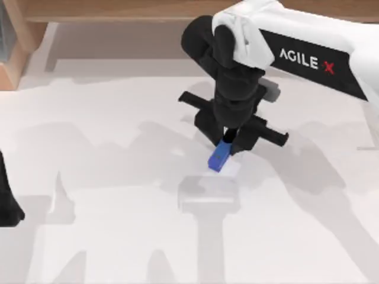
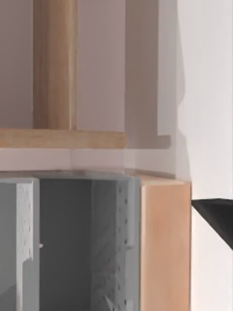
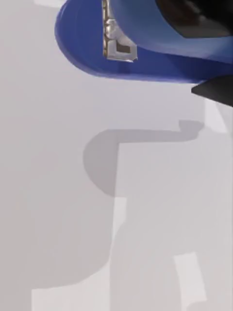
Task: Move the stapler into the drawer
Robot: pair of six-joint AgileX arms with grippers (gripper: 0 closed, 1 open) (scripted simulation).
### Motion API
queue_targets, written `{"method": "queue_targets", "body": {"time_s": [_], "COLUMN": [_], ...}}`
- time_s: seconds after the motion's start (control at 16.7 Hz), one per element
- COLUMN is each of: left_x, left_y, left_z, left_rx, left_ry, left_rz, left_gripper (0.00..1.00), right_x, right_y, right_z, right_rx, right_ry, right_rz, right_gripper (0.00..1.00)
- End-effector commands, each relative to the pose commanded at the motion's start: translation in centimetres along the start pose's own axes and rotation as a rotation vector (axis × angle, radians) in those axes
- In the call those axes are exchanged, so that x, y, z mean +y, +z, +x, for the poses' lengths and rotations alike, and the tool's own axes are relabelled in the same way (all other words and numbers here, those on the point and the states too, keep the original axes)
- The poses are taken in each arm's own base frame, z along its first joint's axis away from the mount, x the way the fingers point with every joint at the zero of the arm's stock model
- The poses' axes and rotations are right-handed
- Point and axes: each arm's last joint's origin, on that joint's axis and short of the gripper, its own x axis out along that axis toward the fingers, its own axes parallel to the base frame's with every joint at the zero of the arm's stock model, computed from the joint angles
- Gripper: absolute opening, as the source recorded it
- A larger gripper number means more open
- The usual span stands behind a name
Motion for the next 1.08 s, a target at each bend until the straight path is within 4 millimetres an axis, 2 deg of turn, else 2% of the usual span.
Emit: {"method": "queue_targets", "body": {"time_s": [0.12,0.24,0.42,0.6,0.72,0.84,0.96,1.08], "left_x": [0.0,0.0,0.0,0.0,0.0,0.0,0.0,0.0], "left_y": [0.0,0.0,0.0,0.0,0.0,0.0,0.0,0.0], "left_z": [0.0,0.0,0.0,0.0,0.0,0.0,0.0,0.0], "left_rx": [0.0,0.0,0.0,0.0,0.0,0.0,0.0,0.0], "left_ry": [0.0,0.0,0.0,0.0,0.0,0.0,0.0,0.0], "left_rz": [0.0,0.0,0.0,0.0,0.0,0.0,0.0,0.0], "left_gripper": [1.0,1.0,1.0,1.0,1.0,1.0,1.0,1.0], "right_x": [-1.1,-3.2,-8.3,-14.5,-18.5,-22.1,-25.1,-27.5], "right_y": [2.0,4.8,9.5,13.7,16.2,18.8,21.5,24.3], "right_z": [-3.0,-6.8,-12.5,-16.6,-17.9,-18.1,-17.1,-15.3], "right_rx": [-0.042,-0.104,-0.22,-0.318,-0.348,-0.346,-0.321,-0.284], "right_ry": [0.047,0.095,0.127,0.081,0.016,-0.054,-0.108,-0.137], "right_rz": [0.001,0.001,-0.006,-0.038,-0.082,-0.141,-0.214,-0.293], "right_gripper": [0.0,0.0,0.0,0.0,0.0,0.0,0.0,0.0]}}
